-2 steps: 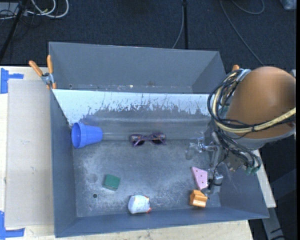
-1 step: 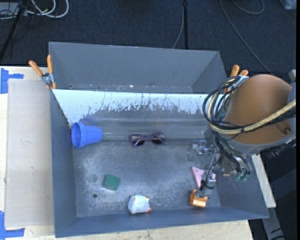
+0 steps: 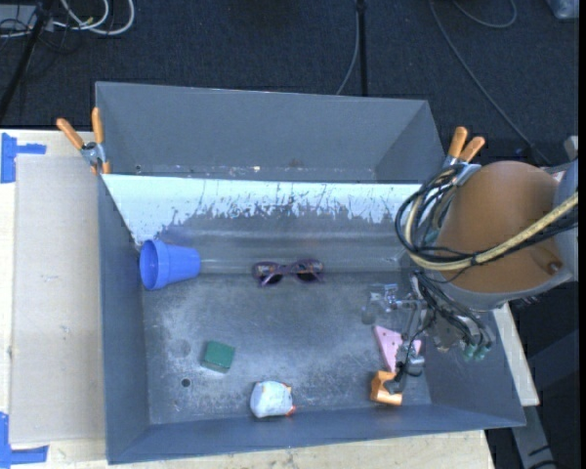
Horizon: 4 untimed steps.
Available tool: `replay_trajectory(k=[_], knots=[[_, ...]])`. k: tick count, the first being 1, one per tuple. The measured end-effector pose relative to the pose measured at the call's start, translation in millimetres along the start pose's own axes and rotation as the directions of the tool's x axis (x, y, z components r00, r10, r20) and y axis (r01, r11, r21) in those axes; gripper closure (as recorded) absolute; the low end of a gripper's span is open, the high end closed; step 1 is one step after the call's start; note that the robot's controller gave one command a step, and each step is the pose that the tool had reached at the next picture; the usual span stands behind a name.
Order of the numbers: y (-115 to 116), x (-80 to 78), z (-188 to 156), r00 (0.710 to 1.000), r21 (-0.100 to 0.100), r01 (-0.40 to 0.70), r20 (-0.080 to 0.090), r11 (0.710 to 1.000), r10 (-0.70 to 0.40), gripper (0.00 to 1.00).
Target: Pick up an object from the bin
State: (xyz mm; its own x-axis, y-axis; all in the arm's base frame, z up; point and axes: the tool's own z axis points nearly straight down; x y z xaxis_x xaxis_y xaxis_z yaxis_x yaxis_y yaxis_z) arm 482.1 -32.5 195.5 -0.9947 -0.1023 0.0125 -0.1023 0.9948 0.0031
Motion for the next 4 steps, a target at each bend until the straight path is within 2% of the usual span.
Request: replay_trajectory(k=[1,2,3,4], knots=[[-8,4.2,18,0.975,-0.001,0.221,-0.001,0.975,-0.221,0.0],[-46,8.3,69,0.975,-0.002,0.223,-0.003,0.975,-0.223,1.0],[-45,8.1,69,0.975,-0.002,0.223,-0.003,0.975,-0.223,0.0],[-45,8.1,69,0.975,-0.002,0.223,-0.003,0.975,-0.223,0.0]])
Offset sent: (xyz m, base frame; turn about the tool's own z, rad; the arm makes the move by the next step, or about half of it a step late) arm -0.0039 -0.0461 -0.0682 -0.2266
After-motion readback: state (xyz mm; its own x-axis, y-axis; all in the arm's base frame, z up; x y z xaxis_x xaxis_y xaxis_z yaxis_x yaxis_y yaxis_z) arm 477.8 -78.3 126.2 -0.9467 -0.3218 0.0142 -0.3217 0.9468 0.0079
